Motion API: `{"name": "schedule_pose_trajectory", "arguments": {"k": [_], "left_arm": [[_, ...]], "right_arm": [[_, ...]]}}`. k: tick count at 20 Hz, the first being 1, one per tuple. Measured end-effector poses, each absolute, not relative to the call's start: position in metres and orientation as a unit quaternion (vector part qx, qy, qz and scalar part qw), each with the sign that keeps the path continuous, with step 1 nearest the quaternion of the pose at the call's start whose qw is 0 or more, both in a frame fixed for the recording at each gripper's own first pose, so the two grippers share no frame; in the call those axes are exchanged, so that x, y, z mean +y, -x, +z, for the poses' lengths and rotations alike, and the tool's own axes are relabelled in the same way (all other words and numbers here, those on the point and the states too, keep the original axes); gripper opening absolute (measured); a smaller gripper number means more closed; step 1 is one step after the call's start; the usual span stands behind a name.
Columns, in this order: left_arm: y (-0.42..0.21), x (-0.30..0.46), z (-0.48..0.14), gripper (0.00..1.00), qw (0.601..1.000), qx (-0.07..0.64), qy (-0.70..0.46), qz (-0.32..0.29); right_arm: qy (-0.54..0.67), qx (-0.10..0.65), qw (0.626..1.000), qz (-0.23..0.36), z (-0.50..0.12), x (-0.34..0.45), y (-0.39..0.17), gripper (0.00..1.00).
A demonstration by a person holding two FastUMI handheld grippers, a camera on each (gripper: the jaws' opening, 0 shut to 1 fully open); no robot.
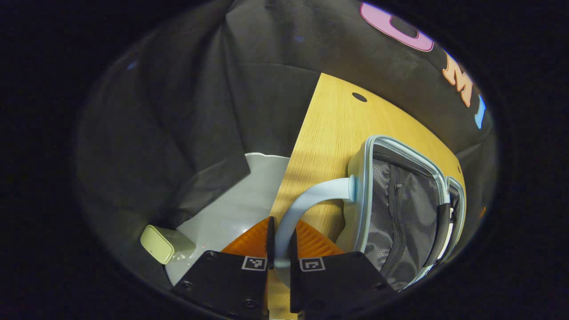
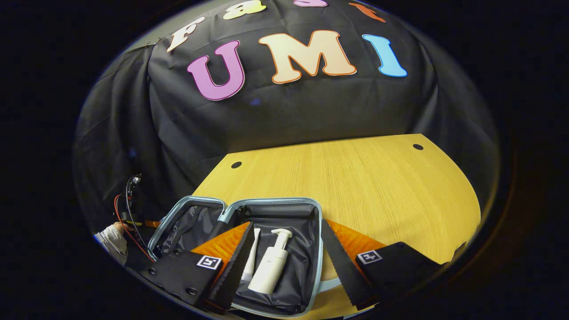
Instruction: First open the suitcase, pack the skin care products into it, and then close the suitcase.
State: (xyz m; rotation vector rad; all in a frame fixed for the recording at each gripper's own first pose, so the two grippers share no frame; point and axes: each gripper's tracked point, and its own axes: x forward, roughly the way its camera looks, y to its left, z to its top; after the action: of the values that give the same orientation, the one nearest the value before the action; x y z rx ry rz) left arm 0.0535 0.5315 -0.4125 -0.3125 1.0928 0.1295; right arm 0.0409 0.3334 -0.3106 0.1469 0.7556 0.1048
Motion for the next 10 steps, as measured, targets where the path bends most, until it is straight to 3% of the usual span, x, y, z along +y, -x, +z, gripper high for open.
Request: {"name": "schedule_pose_trajectory", "arguments": {"k": [6,10], "left_arm": [[-0.051,0.529,-0.413,0.04,0.835,0.533,0.132,0.045],[-0.06,0.528,-0.396,0.0,0.866,0.487,0.11,0.036]], "right_arm": [[-0.078,0.353,0.931,0.043,-0.303,0.325,-0.042,0.94],[-0.081,0.346,0.934,0.034,-0.299,0.316,-0.042,0.94]]}}
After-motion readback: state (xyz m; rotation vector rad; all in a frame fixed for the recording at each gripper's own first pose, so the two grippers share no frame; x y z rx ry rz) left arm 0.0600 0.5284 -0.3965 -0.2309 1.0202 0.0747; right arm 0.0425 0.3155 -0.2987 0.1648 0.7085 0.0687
